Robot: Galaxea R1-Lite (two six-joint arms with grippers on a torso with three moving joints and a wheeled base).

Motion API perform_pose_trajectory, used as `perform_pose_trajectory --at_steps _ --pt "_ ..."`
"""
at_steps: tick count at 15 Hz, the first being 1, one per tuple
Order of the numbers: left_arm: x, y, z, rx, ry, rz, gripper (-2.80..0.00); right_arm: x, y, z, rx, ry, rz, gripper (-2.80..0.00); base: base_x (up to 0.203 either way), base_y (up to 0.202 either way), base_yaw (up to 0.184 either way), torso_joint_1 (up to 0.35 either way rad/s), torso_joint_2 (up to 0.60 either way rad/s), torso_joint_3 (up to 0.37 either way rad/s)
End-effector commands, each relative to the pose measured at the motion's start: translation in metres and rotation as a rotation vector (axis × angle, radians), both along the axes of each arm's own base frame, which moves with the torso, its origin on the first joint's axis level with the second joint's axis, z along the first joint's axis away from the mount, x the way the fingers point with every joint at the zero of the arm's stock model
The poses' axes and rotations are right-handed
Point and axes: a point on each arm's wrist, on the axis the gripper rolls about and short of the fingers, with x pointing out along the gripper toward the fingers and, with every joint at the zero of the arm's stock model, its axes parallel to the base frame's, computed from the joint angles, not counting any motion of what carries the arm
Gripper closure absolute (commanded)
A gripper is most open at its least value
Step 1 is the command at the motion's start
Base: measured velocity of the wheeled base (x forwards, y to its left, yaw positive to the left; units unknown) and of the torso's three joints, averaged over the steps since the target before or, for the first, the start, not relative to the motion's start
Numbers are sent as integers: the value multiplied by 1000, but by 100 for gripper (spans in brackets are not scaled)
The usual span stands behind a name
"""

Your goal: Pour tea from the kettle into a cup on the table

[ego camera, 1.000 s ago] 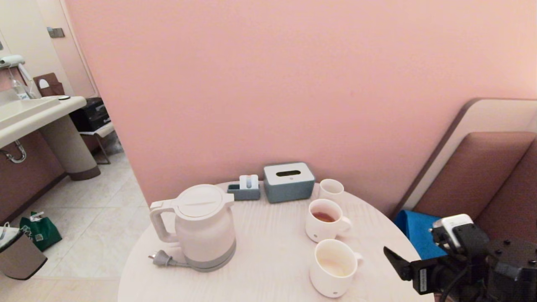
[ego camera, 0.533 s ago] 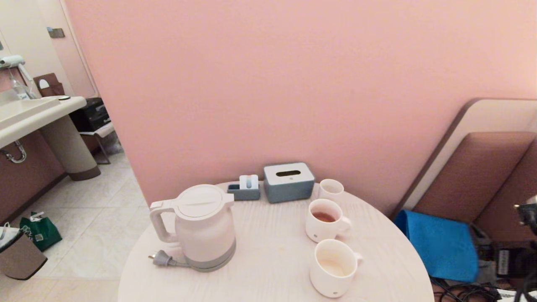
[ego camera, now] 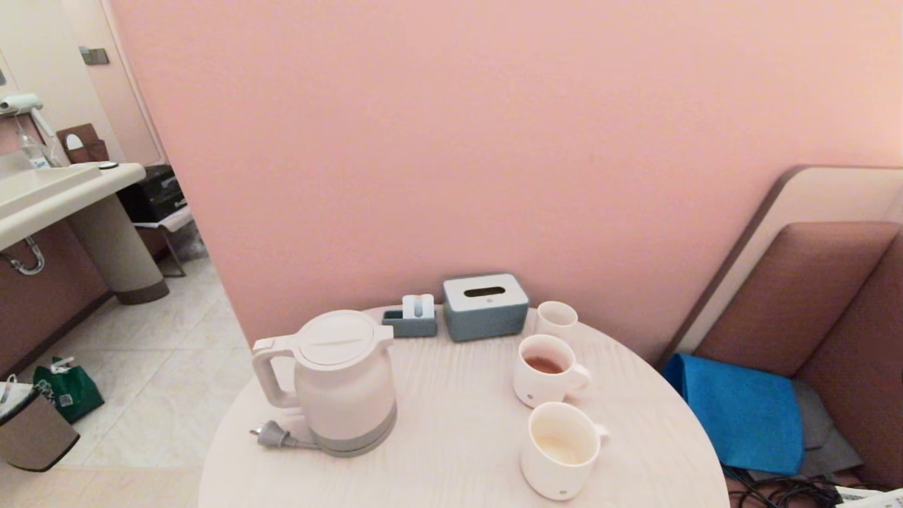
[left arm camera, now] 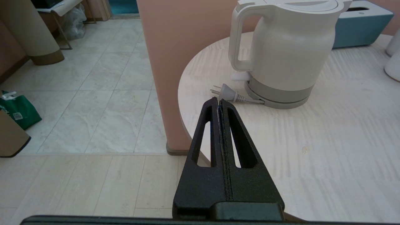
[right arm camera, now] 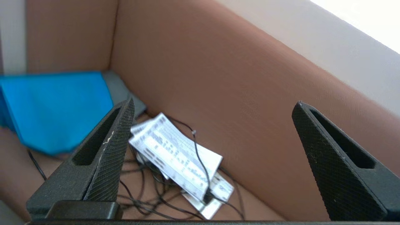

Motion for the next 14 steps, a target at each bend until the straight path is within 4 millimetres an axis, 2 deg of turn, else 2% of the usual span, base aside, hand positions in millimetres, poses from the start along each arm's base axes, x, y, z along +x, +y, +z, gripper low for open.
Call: perform_pose_trajectory --at_steps 1,3,4,7,9,11,14 --pt "0 0 0 0 2 1 0 -29 -2 -1 7 -147 -31 -280 0 0 0 0 0 0" --pt "0 0 0 0 1 1 0 -49 -2 -9 8 -220 17 -280 0 0 0 0 0 0" --pt "0 0 0 0 1 1 0 -55 0 -15 3 -258 149 -280 0 0 0 0 0 0" --pt "0 0 0 0 1 1 0 -56 11 -38 55 -281 773 -280 0 0 0 0 0 0" --pt "0 0 0 0 1 1 0 -56 18 -56 209 -206 1061 -280 0 0 0 0 0 0" --pt "0 0 0 0 1 1 0 -57 19 -65 283 -175 1086 -280 0 0 0 0 0 0" --pt "0 0 0 0 1 1 0 -54 18 -72 246 -118 1059 -280 0 0 0 0 0 0"
